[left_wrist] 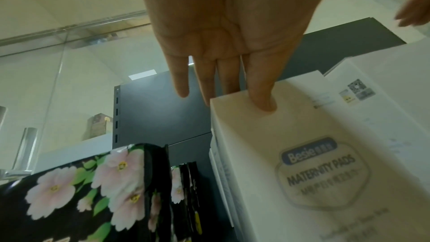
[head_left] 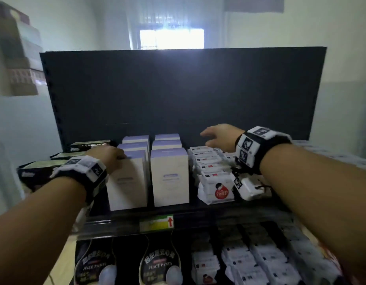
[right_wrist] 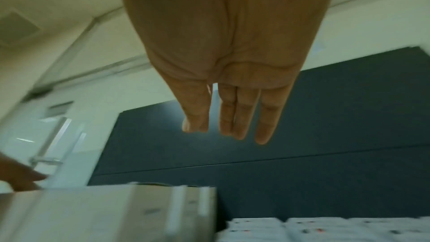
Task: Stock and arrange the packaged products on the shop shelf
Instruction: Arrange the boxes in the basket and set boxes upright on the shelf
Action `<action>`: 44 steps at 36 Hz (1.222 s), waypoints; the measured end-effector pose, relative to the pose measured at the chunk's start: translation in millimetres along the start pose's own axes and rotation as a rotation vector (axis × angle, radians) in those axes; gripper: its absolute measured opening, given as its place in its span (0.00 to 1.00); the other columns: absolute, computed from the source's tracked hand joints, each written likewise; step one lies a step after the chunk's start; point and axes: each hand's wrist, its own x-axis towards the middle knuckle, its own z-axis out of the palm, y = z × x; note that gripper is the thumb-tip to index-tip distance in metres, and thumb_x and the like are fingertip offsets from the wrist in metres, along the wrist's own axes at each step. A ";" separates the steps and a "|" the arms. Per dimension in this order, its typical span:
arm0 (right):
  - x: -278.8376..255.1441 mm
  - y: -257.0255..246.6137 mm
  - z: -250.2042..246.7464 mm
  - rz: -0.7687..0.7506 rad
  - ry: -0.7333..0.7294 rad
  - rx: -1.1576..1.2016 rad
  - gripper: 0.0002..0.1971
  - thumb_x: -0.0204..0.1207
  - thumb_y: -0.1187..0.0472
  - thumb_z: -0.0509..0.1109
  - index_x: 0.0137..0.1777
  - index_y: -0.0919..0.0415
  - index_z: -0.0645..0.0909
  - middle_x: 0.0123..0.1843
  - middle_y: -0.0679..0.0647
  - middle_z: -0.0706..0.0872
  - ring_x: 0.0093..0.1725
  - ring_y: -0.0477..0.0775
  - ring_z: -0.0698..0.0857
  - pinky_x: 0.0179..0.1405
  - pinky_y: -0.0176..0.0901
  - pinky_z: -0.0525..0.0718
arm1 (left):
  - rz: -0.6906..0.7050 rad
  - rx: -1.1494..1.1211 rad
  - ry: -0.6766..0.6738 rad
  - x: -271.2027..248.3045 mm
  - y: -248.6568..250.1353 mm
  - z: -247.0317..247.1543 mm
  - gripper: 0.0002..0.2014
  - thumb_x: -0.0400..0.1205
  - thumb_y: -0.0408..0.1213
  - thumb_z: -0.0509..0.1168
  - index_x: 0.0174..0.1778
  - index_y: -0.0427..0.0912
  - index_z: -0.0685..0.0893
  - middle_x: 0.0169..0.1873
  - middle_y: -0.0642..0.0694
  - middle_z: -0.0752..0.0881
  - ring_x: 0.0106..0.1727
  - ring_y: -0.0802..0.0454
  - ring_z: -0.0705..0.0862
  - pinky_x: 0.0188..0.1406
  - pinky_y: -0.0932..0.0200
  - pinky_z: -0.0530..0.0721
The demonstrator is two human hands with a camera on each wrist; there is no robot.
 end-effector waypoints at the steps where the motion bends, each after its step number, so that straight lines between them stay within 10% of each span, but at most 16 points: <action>1: -10.6 13.4 -7.1 0.045 0.007 -0.007 0.21 0.82 0.61 0.66 0.75 0.57 0.75 0.75 0.53 0.77 0.73 0.54 0.75 0.71 0.42 0.71 | -0.004 0.009 0.013 0.1 0.3 1.0 0.15 0.82 0.47 0.63 0.65 0.57 0.82 0.64 0.45 0.81 0.63 0.43 0.79 0.59 0.56 0.76; 10: -86.8 140.7 -17.5 0.438 -0.139 -0.218 0.17 0.83 0.59 0.66 0.71 0.53 0.80 0.75 0.51 0.77 0.72 0.55 0.77 0.69 0.44 0.74 | -0.028 -0.036 0.080 -16.5 9.8 1.2 0.26 0.82 0.46 0.64 0.77 0.50 0.71 0.76 0.42 0.70 0.76 0.42 0.68 0.72 0.55 0.68; 18: -95.4 215.0 -9.6 0.451 -0.146 -0.200 0.23 0.76 0.49 0.74 0.71 0.47 0.79 0.76 0.49 0.76 0.72 0.54 0.77 0.66 0.42 0.74 | 0.216 -0.245 0.382 -46.3 144.4 -27.0 0.20 0.80 0.46 0.68 0.68 0.45 0.82 0.73 0.40 0.75 0.78 0.42 0.66 0.74 0.47 0.65; 23: -81.3 256.5 -5.6 0.359 -0.192 -0.192 0.32 0.69 0.48 0.79 0.74 0.44 0.75 0.77 0.54 0.75 0.70 0.59 0.78 0.66 0.47 0.77 | 0.321 -0.234 0.233 -34.3 256.0 -10.4 0.25 0.78 0.54 0.67 0.70 0.52 0.79 0.72 0.47 0.75 0.74 0.48 0.68 0.73 0.56 0.65; 32: -83.1 334.6 -0.1 0.186 -0.247 -0.239 0.48 0.66 0.34 0.75 0.83 0.41 0.57 0.84 0.52 0.61 0.82 0.58 0.62 0.78 0.53 0.63 | -0.068 -0.074 -0.157 -2.6 365.2 36.5 0.45 0.68 0.79 0.52 0.79 0.69 0.44 0.84 0.51 0.43 0.83 0.42 0.37 0.73 0.22 0.40; 36: -85.4 353.0 0.1 0.153 -0.294 -0.162 0.47 0.68 0.31 0.70 0.84 0.42 0.54 0.86 0.53 0.56 0.84 0.57 0.56 0.80 0.49 0.57 | -0.139 -0.034 -0.238 -4.4 387.7 28.7 0.36 0.76 0.72 0.51 0.79 0.72 0.48 0.84 0.53 0.42 0.83 0.42 0.39 0.74 0.23 0.41; 40: -86.7 352.9 8.9 0.127 -0.321 -0.055 0.45 0.71 0.28 0.63 0.84 0.46 0.56 0.84 0.50 0.62 0.82 0.55 0.63 0.79 0.47 0.62 | -0.110 -0.075 -0.234 -7.2 402.9 22.1 0.25 0.85 0.54 0.54 0.79 0.64 0.60 0.81 0.53 0.62 0.81 0.41 0.57 0.76 0.37 0.51; 44: -88.0 345.5 31.3 0.143 -0.372 -0.112 0.50 0.64 0.19 0.55 0.84 0.42 0.53 0.83 0.54 0.65 0.78 0.60 0.68 0.75 0.52 0.67 | -0.160 -0.129 -0.211 -7.5 401.6 30.8 0.22 0.84 0.55 0.55 0.76 0.67 0.64 0.80 0.58 0.63 0.82 0.41 0.55 0.73 0.23 0.48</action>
